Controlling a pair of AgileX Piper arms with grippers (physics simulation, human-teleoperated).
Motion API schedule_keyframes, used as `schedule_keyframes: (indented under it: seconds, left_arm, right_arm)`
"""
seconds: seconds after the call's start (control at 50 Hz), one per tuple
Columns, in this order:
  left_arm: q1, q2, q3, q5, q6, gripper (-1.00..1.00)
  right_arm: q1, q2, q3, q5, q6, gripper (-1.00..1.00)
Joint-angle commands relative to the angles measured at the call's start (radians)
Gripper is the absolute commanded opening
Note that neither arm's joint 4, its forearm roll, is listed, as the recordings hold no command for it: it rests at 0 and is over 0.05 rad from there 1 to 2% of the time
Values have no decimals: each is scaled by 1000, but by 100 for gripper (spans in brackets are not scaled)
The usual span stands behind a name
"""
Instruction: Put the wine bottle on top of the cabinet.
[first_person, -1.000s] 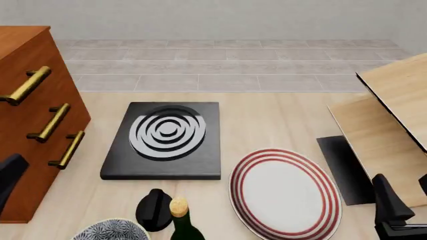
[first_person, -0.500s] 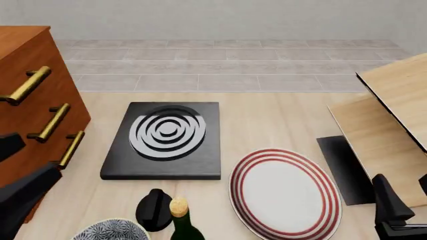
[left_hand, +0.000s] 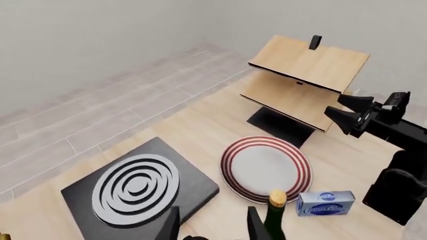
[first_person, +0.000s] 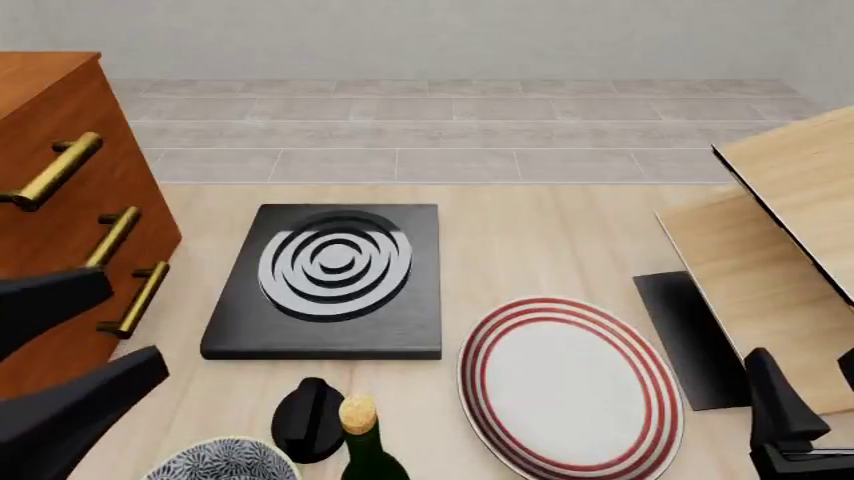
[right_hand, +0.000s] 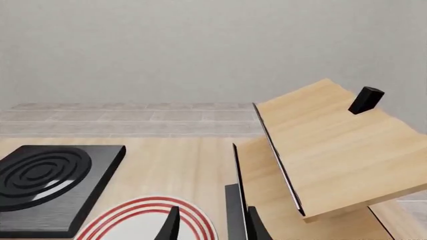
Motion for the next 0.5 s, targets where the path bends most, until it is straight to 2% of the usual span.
schedule_keyframes:
  seconds: [0.02,0.1,0.16,0.26,0.5]
  left_arm:
    - [-70,37,4,-18,-4,100]
    - [-96,62,2,-36,-6,100]
    - [-115,82,-4,-49,-12,100]
    - [-144,110,-18,-57,-18,100]
    - [-193,146,-38,-67,-13,100]
  right_arm:
    - [1,-1,1,-4,-8,100]
    - [-1,1,1,3,8,100]
    - [1,-1,2,-5,-8,100]
    - [-1,2,2,0,7,100]
    - [0,-1,2,-5,-7,100]
